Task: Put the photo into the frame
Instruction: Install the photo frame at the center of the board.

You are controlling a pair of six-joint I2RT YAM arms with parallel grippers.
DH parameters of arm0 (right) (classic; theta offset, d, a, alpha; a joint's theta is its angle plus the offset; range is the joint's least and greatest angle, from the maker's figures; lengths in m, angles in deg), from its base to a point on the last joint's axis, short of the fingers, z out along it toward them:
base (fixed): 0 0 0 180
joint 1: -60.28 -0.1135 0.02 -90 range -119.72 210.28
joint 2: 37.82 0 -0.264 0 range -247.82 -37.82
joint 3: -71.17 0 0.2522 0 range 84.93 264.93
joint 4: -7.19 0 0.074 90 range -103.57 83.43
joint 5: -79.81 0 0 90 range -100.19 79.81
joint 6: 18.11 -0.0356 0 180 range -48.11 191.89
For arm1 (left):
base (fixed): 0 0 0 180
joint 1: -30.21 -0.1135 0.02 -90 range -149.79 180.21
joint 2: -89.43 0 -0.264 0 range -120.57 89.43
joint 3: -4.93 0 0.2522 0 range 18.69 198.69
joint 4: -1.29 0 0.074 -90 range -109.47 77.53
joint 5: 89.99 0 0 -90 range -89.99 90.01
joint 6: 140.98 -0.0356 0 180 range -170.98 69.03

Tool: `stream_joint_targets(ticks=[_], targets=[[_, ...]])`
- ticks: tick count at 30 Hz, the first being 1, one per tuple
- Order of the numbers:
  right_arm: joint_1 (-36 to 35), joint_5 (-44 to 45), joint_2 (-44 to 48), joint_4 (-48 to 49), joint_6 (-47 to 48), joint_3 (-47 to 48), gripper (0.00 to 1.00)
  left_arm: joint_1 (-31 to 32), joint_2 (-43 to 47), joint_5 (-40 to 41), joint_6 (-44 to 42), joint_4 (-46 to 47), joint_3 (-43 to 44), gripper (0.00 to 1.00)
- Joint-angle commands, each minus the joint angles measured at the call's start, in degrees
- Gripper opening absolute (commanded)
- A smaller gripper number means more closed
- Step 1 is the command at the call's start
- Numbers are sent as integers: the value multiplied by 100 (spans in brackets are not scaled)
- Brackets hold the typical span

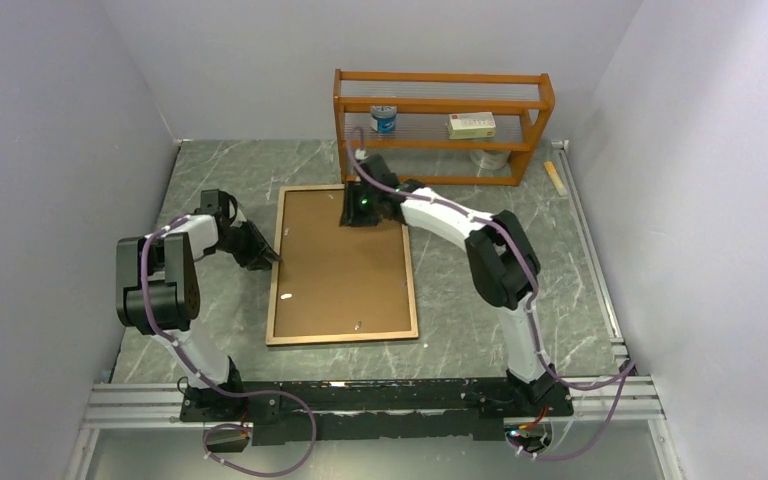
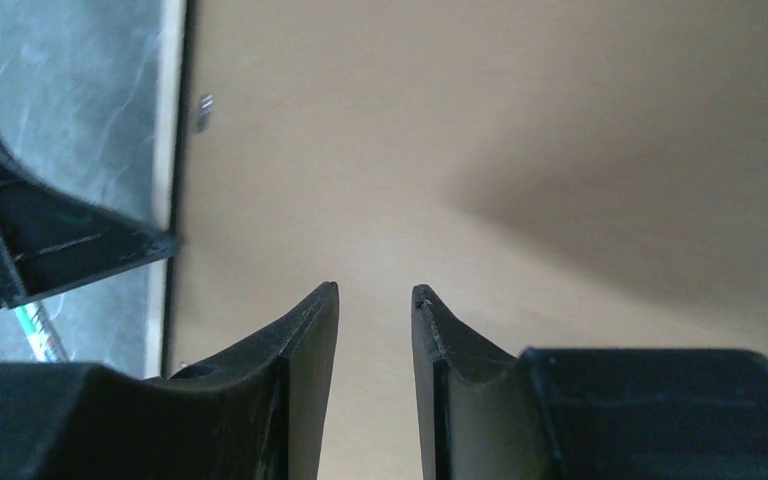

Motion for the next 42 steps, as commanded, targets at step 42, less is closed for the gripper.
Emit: stream_joint_targets(ticks=[42], targets=[[-805,-572,-2142,2450,-1734,1088,28,595,-323,-237,166,-77,-595,19]])
